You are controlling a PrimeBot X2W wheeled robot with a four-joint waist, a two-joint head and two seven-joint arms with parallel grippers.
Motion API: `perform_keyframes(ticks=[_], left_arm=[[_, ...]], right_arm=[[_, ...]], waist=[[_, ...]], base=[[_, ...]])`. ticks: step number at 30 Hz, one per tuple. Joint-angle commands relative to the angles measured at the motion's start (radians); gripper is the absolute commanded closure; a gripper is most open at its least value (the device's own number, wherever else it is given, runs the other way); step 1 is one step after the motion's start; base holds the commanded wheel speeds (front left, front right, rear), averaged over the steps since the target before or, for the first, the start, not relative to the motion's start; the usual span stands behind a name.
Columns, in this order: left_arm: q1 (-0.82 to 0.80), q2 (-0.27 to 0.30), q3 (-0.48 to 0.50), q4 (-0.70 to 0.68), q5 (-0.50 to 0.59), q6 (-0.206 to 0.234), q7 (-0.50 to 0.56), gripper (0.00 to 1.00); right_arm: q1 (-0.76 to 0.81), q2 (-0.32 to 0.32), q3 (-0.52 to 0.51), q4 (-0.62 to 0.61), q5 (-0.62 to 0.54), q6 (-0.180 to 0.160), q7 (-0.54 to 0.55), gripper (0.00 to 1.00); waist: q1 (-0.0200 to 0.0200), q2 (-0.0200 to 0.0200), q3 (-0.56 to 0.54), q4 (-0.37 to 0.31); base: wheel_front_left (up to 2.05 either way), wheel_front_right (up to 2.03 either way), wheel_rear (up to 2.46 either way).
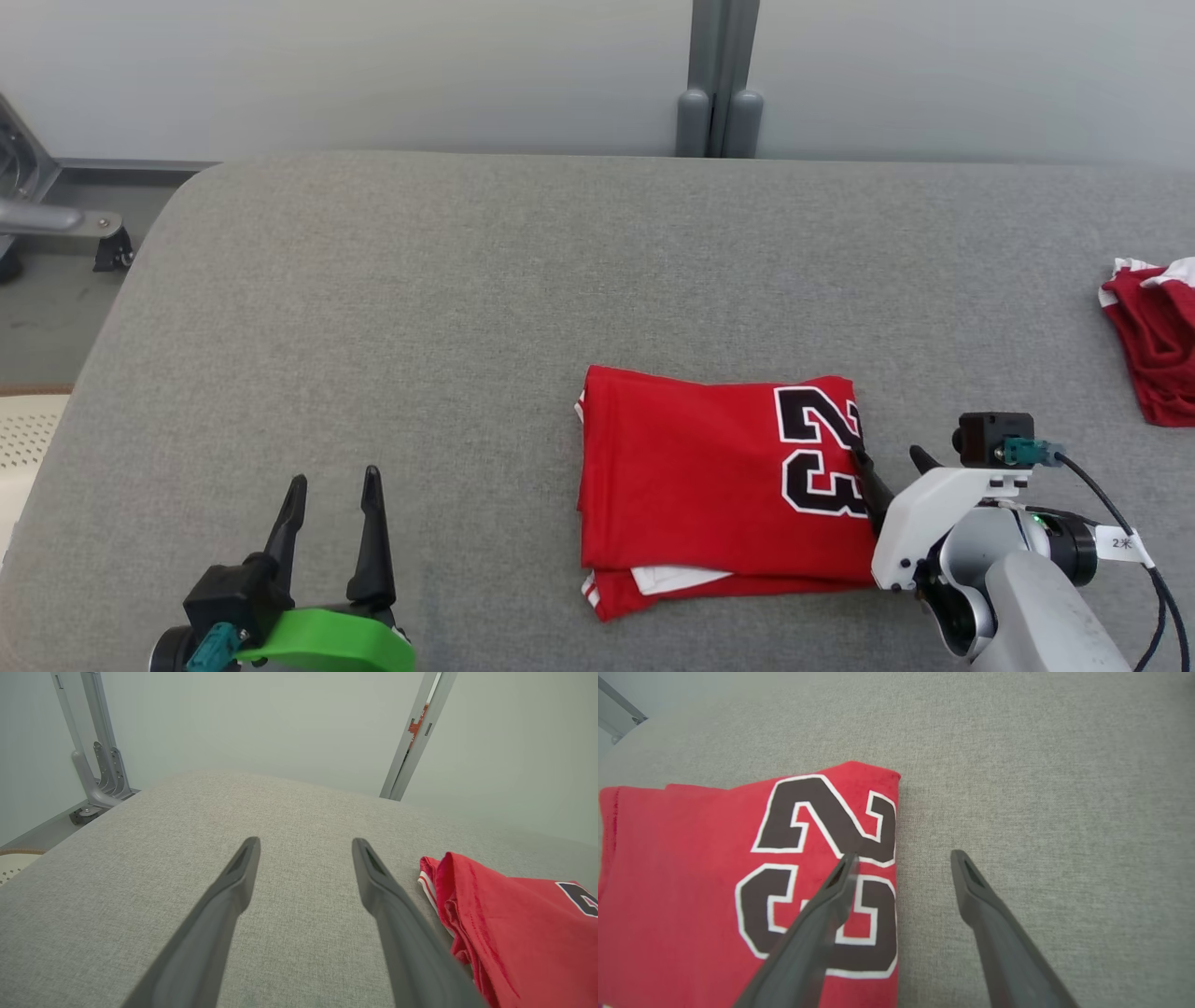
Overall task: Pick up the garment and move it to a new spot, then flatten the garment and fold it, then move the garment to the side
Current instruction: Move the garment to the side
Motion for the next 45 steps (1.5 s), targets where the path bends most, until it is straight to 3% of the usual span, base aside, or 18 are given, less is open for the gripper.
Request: perform_keyframes(ticks=[1,9,10,14,24,32,39,45], left_arm=[[-0.016,0.007,0.003,-0.003,-0.001,-0.001,-0.002,0.00],[-0.019,0.008,0.006,0.001,0.000,0.000,-0.003,0.00],[-0.017,0.007,0.006,0.001,0.001,0.002,-0.003,0.00],[-0.012,0.007,0.000,0.001,0.005,0.002,-0.003,0.00],[0.008,0.013,-0.003,-0.003,0.003,0.001,-0.003,0.00],[-0.016,0.017,-0.018,-0.023,0.016,0.003,-0.001,0.00],[-0.078,0.035,-0.036,-0.040,0.042,-0.002,0.011,0.00],[-0.117,0.049,-0.055,-0.048,0.061,-0.007,0.025,0.00]], right_arm=[[-0.021,-0.005,0.001,0.028,-0.002,0.000,0.007,0.00],[-0.079,-0.012,0.059,0.157,0.030,0.000,0.016,0.02],[-0.082,-0.012,0.066,0.168,0.033,0.000,0.015,0.53],[-0.103,-0.016,0.086,0.203,0.042,0.000,-0.010,1.00],[-0.117,-0.099,0.094,0.181,0.053,-0.001,-0.124,1.00],[-0.124,-0.172,0.050,0.070,0.045,-0.001,-0.160,1.00],[-0.152,-0.156,0.019,-0.023,0.040,-0.001,-0.157,1.00],[-0.171,-0.133,0.025,-0.061,0.041,-0.001,-0.191,1.00]], waist=[[0.0000,0.0000,0.025,0.029],[0.0000,0.0000,0.038,0.048],[0.0000,0.0000,0.038,0.047],[0.0000,0.0000,0.036,0.035],[0.0000,0.0000,0.029,-0.084],[0.0000,0.0000,0.091,-0.278],[0.0000,0.0000,0.185,-0.431],[0.0000,0.0000,0.227,-0.488]], base=[[0.00,0.00,0.00],[0.00,0.00,0.00],[0.00,0.00,0.00],[0.00,0.00,0.00],[0.00,0.00,0.00],[0.00,0.00,0.00],[0.00,0.00,0.00],[0.00,0.00,0.00]])
